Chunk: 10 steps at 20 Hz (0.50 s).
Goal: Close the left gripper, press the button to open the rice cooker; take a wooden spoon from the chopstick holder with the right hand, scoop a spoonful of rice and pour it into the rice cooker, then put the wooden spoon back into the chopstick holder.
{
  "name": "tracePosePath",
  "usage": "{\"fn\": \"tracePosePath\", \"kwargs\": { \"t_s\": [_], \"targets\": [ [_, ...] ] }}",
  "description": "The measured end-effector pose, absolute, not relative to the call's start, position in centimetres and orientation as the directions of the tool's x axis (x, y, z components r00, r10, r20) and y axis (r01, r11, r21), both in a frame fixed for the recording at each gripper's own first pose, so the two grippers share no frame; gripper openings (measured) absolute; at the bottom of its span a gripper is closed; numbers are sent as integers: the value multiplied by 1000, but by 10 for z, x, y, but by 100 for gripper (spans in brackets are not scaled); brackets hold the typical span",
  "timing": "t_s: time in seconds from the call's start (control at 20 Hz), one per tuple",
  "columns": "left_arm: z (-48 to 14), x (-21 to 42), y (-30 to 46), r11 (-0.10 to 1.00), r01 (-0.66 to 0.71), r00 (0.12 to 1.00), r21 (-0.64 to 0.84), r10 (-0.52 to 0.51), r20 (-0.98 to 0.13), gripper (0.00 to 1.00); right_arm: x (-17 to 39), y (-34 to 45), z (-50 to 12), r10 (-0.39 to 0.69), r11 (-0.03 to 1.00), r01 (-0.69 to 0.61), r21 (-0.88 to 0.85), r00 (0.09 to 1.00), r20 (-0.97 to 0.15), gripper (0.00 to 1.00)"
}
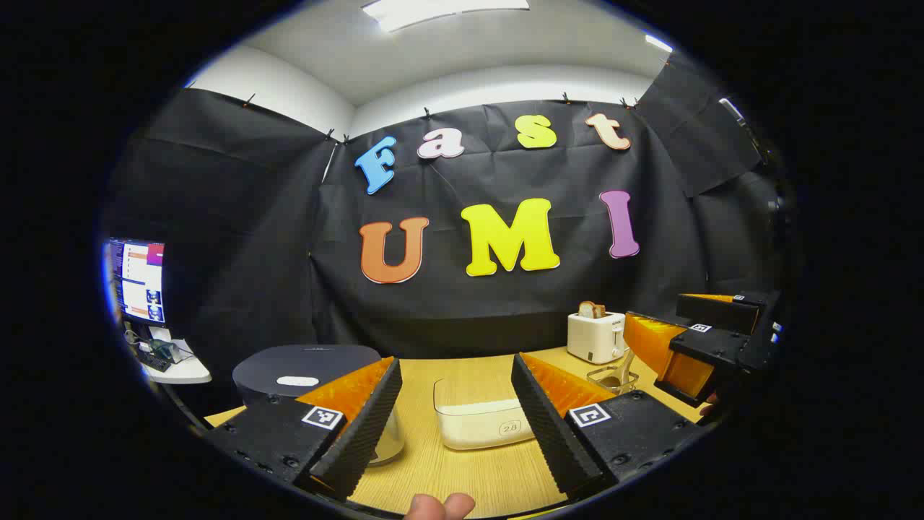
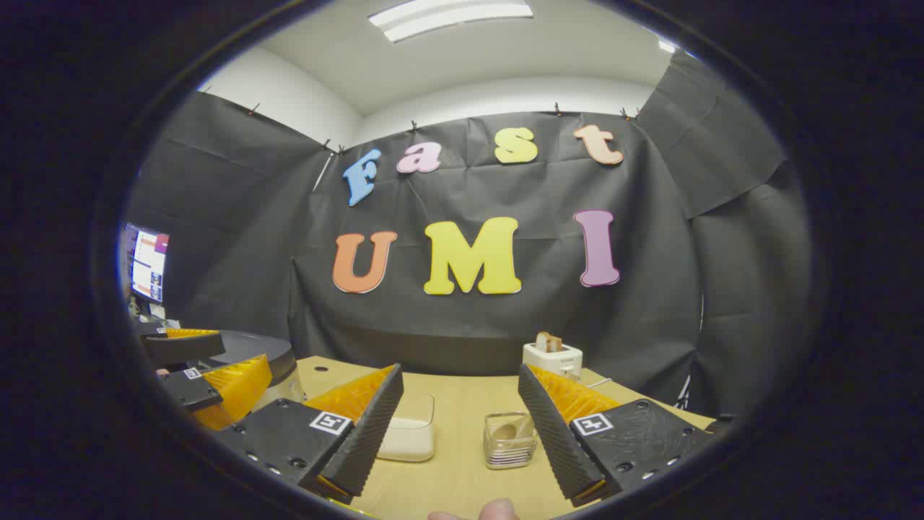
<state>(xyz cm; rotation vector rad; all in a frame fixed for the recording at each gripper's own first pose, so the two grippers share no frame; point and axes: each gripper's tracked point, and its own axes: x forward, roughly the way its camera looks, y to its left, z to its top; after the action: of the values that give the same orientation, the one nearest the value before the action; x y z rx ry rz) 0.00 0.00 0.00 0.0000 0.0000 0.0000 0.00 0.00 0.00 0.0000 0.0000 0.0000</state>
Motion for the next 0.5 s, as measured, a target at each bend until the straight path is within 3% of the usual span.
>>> {"fn": "tracePosePath", "kwargs": {
  "t_s": [0.5],
  "targets": [
    [-5,-1,-5,1000,6,1000,1,-6,-12,97,3,-1,-4,2,1000,-2,8,1000,-8,95]
  ]
}}
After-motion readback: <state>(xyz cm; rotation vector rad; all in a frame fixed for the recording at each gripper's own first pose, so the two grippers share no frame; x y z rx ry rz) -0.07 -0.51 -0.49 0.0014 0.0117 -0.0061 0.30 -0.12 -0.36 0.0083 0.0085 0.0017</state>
